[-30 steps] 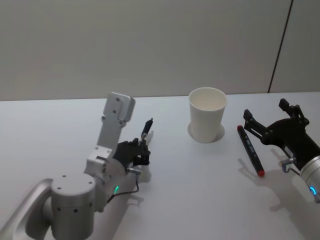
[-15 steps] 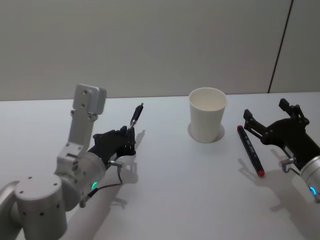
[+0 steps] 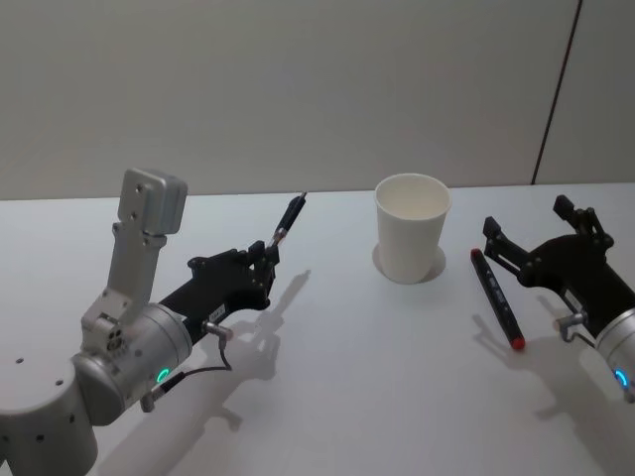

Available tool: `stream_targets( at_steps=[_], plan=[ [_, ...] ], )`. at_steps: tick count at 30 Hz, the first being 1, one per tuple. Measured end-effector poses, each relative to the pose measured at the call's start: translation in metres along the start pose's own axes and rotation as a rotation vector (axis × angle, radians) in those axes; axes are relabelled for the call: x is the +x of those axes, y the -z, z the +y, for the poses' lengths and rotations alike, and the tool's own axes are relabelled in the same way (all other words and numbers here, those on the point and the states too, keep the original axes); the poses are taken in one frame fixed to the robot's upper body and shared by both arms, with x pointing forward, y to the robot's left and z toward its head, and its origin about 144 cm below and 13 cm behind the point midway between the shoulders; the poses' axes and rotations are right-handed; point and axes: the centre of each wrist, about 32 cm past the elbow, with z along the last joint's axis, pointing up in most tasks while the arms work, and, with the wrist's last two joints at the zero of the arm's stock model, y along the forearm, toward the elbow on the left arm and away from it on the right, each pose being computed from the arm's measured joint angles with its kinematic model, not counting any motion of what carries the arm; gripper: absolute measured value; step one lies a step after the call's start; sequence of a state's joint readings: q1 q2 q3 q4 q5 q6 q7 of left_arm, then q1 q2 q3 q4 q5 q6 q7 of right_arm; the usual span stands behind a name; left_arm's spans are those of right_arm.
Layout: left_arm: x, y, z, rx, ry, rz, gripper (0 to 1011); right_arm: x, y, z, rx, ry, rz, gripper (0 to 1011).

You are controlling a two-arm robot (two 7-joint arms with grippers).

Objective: Place the pen into the pen holder.

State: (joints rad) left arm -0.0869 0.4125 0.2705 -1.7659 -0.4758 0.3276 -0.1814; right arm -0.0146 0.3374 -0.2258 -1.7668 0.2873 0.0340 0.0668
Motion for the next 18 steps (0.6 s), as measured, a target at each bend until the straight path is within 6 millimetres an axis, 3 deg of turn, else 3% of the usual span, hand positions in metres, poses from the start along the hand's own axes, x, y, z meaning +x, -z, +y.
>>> stream_targets(
  at_steps=[18],
  plan=[
    [0.0089,0.0078,0.0010,-0.105,0.282,-0.034,124,0.0000,0.0000,0.0000,0.000,0.000,0.000,1009]
  ],
)
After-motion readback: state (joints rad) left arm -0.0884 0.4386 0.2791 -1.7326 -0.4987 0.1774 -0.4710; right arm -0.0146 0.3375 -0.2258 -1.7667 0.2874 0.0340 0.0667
